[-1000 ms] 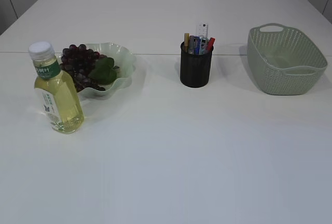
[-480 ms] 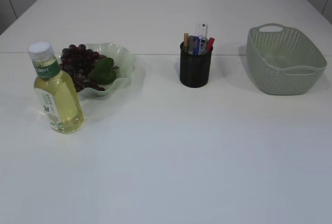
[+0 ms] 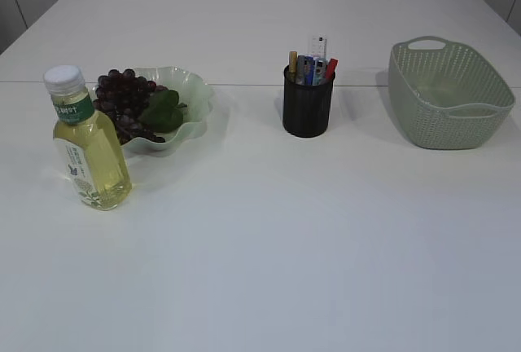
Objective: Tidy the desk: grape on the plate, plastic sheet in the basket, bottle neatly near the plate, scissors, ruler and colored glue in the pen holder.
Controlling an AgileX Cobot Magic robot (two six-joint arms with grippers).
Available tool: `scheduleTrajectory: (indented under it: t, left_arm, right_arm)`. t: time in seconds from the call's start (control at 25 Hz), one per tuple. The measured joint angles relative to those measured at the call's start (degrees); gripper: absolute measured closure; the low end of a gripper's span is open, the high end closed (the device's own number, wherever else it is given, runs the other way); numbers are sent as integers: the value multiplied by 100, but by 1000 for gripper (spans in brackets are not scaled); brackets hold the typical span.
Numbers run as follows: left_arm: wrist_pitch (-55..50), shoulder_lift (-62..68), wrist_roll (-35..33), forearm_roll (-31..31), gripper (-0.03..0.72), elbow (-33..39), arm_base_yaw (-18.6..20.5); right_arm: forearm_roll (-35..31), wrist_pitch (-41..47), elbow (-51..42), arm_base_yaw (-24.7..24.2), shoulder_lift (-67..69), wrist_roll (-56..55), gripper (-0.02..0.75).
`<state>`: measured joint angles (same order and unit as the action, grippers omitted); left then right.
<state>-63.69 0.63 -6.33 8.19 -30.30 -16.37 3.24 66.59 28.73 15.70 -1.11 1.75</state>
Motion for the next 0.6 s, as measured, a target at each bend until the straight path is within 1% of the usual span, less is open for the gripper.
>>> scheduleTrajectory:
  t: [0.2,0.32,0.44,0.52,0.6]
  left_arm:
    - [0,0,0,0,265,0,0]
    - [0,0,0,11,267,0,67]
    - [0,0,-9,11,278,0,325]
    - [0,0,-9,11,283,0,579]
    - [0,0,-9,19,284,0,789]
  right_arm:
    - [0,-9,0,0,0,1,281]
    - [0,-9,-10,-161,0,1,281]
    - [0,-9,-10,-515,0,1,281]
    - [0,-9,-10,-796,0,1,281]
    - [0,-9,-10,-974,0,1,281]
